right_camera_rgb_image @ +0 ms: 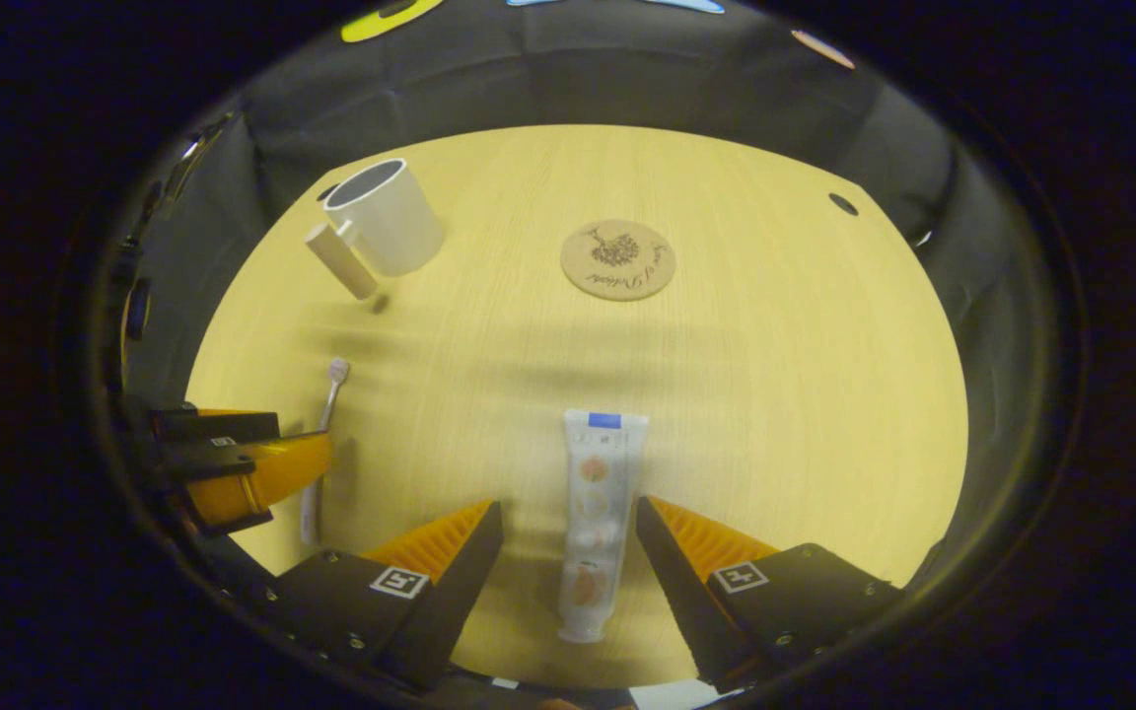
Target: Put the toothbrush and toothpaste on the desktop into the cup, then pick up the cup and place it on the coaster on the desktop.
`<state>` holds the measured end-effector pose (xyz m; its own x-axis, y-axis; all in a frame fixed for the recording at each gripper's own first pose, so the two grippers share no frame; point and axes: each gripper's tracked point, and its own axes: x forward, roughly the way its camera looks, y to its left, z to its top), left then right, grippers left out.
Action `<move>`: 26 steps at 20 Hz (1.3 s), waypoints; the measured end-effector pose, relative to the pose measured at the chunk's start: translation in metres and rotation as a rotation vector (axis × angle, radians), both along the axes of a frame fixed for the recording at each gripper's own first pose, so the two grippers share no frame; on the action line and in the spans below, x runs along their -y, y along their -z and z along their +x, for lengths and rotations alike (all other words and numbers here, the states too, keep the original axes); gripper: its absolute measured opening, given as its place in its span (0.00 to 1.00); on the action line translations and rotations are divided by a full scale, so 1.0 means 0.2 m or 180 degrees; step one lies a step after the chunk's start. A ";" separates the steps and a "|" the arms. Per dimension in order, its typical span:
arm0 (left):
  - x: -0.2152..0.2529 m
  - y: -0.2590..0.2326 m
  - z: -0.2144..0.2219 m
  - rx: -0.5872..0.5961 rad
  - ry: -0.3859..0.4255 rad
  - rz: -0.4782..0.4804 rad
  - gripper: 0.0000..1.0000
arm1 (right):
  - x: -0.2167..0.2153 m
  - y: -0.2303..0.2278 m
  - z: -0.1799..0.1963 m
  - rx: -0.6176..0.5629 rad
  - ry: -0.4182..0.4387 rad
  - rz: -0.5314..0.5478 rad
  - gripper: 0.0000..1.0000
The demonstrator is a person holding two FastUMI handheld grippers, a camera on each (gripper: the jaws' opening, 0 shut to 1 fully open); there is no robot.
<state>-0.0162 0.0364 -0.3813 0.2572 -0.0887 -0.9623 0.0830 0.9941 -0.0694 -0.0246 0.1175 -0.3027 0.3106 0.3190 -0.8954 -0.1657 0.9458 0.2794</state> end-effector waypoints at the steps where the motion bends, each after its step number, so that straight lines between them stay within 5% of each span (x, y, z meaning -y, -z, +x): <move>1: 0.00 0.01 -0.01 -0.0048 0.0002 0.0008 0.95 | 0.00 0.02 0.00 -0.0052 0.0014 0.0010 0.89; 14: 0.01 0.12 -0.11 -0.0552 0.0064 0.0106 0.96 | 0.02 0.11 -0.01 -0.0394 -0.0012 -0.0041 0.89; 18: 0.00 0.12 -0.11 -0.0562 0.0081 0.0153 0.89 | 0.01 0.12 -0.02 -0.0441 -0.0024 -0.0040 0.83; 20: 0.01 0.13 -0.11 -0.0557 0.0086 0.0191 0.99 | 0.01 0.13 -0.03 -0.0450 -0.0051 -0.0064 0.81; 21: 0.01 0.13 -0.11 -0.0565 0.0083 0.0201 0.80 | 0.01 0.13 -0.03 -0.0462 -0.0071 -0.0053 0.81; 23: 0.01 0.13 -0.11 -0.0560 0.0086 0.0196 0.74 | 0.02 0.14 -0.04 -0.0466 -0.0094 -0.0100 0.81; 25: 0.01 0.12 -0.11 -0.0560 0.0085 0.0194 0.71 | 0.01 0.15 -0.05 -0.0505 -0.0073 -0.0081 0.45; 26: 0.02 0.13 -0.12 -0.0561 0.0074 0.0192 0.72 | 0.02 0.16 -0.05 -0.0523 -0.0049 -0.0086 0.47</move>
